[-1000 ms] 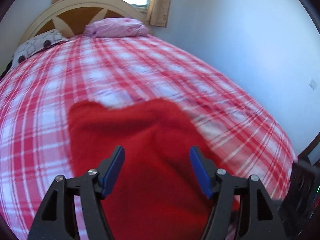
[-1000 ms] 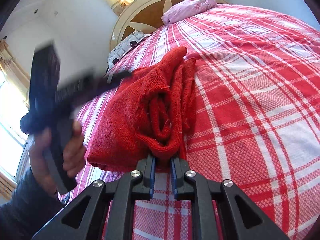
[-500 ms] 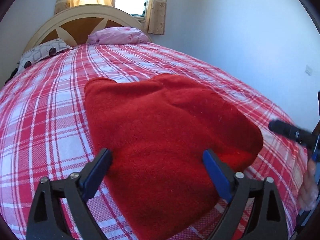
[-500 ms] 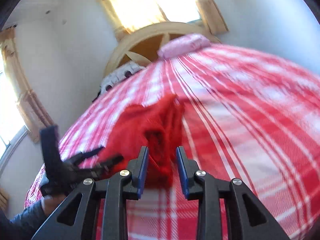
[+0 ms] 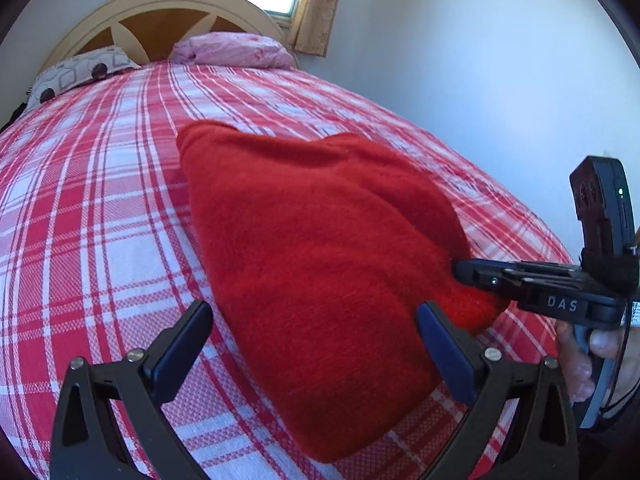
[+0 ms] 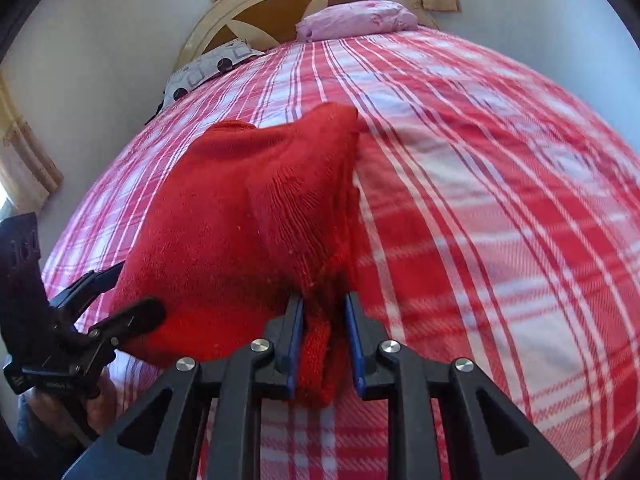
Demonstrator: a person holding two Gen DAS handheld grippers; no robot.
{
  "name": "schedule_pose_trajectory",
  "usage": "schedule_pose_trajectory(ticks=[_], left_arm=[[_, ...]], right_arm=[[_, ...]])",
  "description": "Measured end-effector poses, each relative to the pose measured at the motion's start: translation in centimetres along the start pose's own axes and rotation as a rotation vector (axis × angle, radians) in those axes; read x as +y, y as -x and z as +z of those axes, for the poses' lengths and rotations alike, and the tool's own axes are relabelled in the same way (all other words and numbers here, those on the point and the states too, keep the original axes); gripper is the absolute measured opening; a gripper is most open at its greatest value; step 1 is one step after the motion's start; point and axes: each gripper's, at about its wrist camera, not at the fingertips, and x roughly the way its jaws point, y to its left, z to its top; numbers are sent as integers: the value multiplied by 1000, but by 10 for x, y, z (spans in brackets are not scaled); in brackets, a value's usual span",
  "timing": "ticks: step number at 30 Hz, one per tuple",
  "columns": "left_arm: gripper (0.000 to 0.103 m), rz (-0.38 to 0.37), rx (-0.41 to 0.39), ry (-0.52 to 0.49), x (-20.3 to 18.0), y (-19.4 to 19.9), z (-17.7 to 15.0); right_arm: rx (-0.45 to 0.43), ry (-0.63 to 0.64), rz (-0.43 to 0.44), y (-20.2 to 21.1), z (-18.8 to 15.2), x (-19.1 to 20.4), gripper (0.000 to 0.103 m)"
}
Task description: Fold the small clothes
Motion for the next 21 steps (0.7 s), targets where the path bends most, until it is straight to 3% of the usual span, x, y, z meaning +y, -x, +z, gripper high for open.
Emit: schedule_pose_trajectory(ticks=[3,6,13,17,21], left_arm=[[103,17,-6,-16,-3,2,-1],[103,43,8,-10,-2,2,-4],[103,43,6,36,8,2,-6],[103,46,7,35,7,2,-5],[103,40,14,45,9,2,-6]], right_arm=[[14,-16,17,1,-1,1,20],[2,63,-36,5,1,18,20],[-217,125,-51,53,37,54,31],[-197,201,12,32,52,79,35],[-89,186,-59,-10,52,69,35]])
